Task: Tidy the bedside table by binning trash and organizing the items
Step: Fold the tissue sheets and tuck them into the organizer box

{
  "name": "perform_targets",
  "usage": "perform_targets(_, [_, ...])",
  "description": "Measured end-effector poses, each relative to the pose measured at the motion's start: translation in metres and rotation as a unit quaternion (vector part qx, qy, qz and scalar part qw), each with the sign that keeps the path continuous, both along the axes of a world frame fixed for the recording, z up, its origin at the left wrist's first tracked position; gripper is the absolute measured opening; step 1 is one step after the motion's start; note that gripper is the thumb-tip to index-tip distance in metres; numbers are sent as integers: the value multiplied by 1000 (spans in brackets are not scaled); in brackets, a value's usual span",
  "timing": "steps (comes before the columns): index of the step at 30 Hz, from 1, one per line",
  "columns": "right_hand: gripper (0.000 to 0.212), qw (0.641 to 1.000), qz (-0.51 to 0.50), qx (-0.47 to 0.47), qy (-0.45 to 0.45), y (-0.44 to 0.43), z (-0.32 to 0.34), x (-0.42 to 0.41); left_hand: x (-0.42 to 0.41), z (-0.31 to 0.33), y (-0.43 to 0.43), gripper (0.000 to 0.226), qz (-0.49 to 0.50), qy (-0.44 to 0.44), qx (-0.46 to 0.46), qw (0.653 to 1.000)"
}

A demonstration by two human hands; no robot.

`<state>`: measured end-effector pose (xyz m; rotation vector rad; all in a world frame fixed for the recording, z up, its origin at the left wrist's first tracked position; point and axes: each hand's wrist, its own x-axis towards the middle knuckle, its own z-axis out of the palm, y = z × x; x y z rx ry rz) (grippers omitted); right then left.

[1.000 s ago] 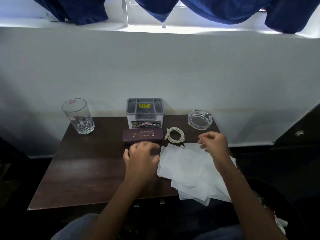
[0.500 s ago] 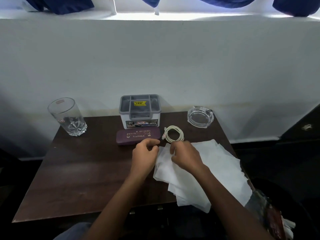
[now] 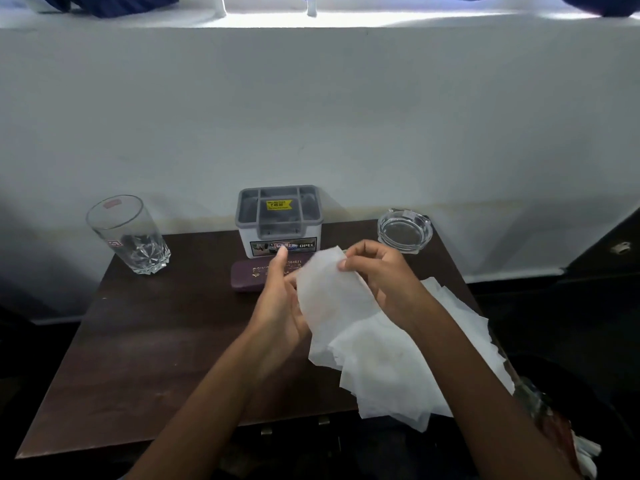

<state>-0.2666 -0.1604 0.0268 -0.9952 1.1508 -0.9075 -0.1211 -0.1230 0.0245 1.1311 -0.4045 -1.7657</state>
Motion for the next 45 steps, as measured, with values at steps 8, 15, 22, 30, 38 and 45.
perform_targets(8, [18, 996, -72, 57, -12, 0, -4, 2, -7, 1, 5, 37, -53, -13, -34, 998])
perform_targets(15, [13, 953, -128, -46, 272, -18, -7, -62, 5, -5, -2, 29, 11, -49, 2, 999])
perform_targets(22, [18, 874, 29, -51, 483, -13, -40, -83, 3, -11, -3, 29, 18, -112, 32, 993])
perform_targets(30, [28, 775, 46, -157, 610, -13, -54, -46, -2, -17, -4, 18, 6, -173, 43, 984])
perform_targets(38, [17, 812, 9, -157, 562, -18, -57, -40, -1, -15, -5, 10, 11, -171, 40, 984])
perform_targets(45, [22, 920, -62, -206, 328, -13, 8, -33, 4, -13, -6, 16, 58, -228, -19, 972])
